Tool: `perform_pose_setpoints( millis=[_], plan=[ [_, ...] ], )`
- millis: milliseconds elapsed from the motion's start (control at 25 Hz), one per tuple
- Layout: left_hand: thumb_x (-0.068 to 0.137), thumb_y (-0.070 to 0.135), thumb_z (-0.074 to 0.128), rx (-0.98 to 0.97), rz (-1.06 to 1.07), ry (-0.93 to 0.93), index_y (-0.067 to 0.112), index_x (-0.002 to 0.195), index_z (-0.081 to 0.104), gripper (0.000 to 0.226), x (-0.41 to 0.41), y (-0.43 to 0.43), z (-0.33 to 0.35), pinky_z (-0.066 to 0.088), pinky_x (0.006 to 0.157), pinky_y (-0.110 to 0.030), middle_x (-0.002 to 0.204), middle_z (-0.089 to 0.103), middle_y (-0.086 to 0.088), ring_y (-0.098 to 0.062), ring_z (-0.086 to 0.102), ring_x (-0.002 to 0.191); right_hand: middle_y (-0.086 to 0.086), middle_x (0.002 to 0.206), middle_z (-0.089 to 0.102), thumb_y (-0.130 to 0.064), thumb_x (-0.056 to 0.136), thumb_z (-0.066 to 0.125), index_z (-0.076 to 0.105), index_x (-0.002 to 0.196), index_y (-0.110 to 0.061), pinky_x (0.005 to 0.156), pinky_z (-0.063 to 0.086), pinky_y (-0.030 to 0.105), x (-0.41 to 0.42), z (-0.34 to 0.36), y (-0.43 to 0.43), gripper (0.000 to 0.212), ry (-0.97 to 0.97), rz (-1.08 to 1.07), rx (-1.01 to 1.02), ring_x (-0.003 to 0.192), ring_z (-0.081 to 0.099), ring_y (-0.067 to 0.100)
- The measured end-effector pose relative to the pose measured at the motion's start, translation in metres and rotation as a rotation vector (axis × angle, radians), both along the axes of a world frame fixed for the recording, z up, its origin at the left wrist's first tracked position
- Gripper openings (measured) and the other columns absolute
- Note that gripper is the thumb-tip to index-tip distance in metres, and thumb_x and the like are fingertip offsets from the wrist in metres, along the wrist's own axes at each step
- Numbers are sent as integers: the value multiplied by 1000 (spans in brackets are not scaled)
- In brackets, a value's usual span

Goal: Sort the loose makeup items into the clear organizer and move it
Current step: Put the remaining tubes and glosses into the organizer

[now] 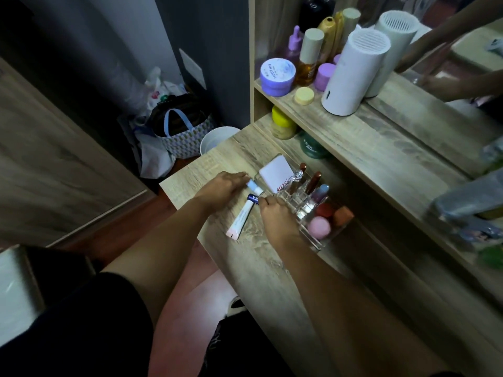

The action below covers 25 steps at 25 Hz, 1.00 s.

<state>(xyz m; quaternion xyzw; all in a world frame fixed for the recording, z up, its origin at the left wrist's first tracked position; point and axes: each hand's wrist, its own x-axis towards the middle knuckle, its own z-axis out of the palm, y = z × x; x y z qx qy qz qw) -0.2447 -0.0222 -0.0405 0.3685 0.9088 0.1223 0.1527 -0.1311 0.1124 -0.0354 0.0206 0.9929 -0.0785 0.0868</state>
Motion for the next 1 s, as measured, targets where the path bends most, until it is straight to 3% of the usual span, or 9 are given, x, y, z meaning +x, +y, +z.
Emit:
perform_pose_setpoints(
  millis=[160,400,560,680,800,920,960,1000],
  plan=[
    [88,13,54,23,37,28,7,125,55,37,-4,5,1,42,97,-44,122,53,-22,-37,48,112,19,125,52,1,95,36,45,126,1,85,51,35,-7,-3,-5,32,-4,-43,39,112,52,31],
    [86,14,56,-66,69,-2,-2,114,56,32,-5,9,5,42,91,-43,116,58,-25,-36,49,110,17,118,57,-2,97,38,50,121,0,76,56,34,-16,-2,-10,28,19,-96,64,104,58,28],
    [85,13,61,44,167,-58,-2,106,57,26,-6,-3,17,43,82,-39,108,63,-25,-36,57,100,17,113,63,1,95,40,49,122,-3,77,56,37,-14,6,-8,29,89,-111,-3,104,59,31],
    [85,11,62,205,229,-60,2,105,60,22,-6,-10,33,46,80,-37,104,64,-19,-32,59,93,15,113,63,-6,94,47,48,121,-8,78,54,37,1,17,0,27,195,-224,-164,100,62,30],
    [83,17,67,435,367,-124,8,104,62,23,6,-5,47,49,74,-29,100,65,-8,-21,62,82,13,108,67,-13,89,58,50,122,-16,80,56,42,31,26,16,35,318,-379,-484,95,65,29],
    [78,17,73,592,422,-194,13,95,63,21,28,9,56,48,67,-23,93,65,-1,-13,60,72,5,94,69,-9,84,65,59,113,-14,79,58,42,58,31,38,30,471,-581,-744,86,68,24],
    [78,15,73,623,410,-208,14,94,64,18,37,14,57,49,67,-21,93,66,-1,-13,60,72,1,90,66,-6,82,67,62,108,-11,79,59,34,65,32,45,28,533,-652,-816,80,67,19],
    [79,12,71,644,394,-211,15,95,66,16,46,20,58,49,68,-18,95,67,-3,-13,61,74,2,91,65,-2,79,68,64,105,-8,78,56,18,69,32,51,26,601,-703,-853,75,65,12]
  ],
)
